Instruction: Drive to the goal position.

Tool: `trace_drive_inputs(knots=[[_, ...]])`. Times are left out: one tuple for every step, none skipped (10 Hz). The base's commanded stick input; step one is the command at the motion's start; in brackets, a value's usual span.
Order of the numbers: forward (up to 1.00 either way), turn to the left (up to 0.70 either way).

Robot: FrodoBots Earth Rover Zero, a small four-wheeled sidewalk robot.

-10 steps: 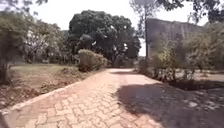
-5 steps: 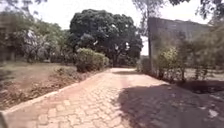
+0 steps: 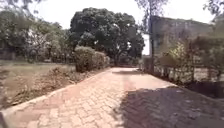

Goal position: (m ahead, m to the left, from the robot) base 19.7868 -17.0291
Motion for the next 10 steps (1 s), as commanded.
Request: trace_drive_inputs(knots=[[0.7,0.0],[0.7,0.0],[0.7,0.0],[0.7,0.0],[0.7,0.0],[0.7,0.0],[0.7,0.0],[0.7,0.0],[0.7,0.0],[0.7,0.0]])
